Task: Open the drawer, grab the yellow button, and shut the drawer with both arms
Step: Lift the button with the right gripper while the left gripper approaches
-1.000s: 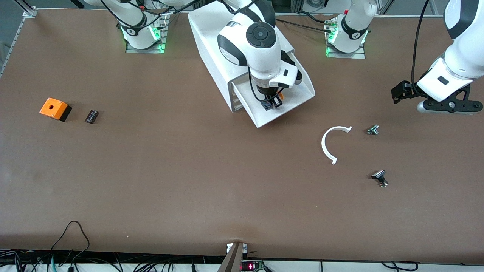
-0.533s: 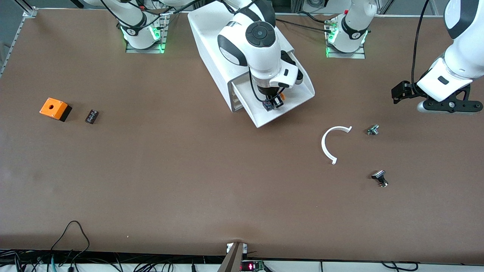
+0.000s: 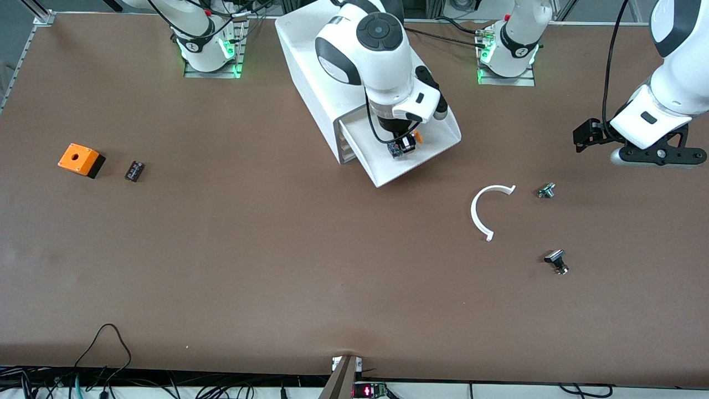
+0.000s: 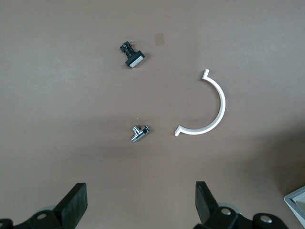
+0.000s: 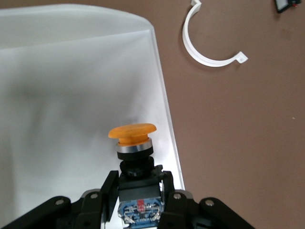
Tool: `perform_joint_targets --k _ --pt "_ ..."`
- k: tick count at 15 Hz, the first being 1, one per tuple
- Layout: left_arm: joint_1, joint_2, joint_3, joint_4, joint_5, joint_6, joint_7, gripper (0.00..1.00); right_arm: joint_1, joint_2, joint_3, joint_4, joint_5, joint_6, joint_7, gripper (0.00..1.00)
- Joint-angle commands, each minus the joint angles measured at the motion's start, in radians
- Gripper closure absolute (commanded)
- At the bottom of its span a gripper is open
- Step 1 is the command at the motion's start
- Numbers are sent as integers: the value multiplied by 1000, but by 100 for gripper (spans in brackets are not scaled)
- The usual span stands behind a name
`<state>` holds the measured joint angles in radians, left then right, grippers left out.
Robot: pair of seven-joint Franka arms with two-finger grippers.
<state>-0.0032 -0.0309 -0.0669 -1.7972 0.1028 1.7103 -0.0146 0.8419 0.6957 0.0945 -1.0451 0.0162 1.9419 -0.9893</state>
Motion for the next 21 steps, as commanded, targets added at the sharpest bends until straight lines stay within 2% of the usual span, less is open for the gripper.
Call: perform_joint_targets --k 1,5,8,11,13,15,21 --pt "-6 9 -1 15 12 15 -33 0 0 -68 -27 2 -7 -57 93 75" --pt "-4 11 -1 10 -18 32 -54 0 -21 -94 -131 2 1 -43 196 75" --pt "-4 42 -2 -8 -104 66 -144 0 -32 -93 -136 2 -7 6 310 75" --pt "-12 81 -42 -28 -113 132 -270 0 -30 -94 -145 1 -8 -3 314 75" --pt "-41 127 -63 -28 -159 173 -381 0 -27 -101 -157 0 -7 -35 352 75" --pt "-70 163 -68 -40 -166 251 -453 0 -29 -99 -199 0 2 -35 434 75" --pt "-124 218 -96 -70 -166 373 -580 0 -72 -93 -237 -1 4 -34 664 75"
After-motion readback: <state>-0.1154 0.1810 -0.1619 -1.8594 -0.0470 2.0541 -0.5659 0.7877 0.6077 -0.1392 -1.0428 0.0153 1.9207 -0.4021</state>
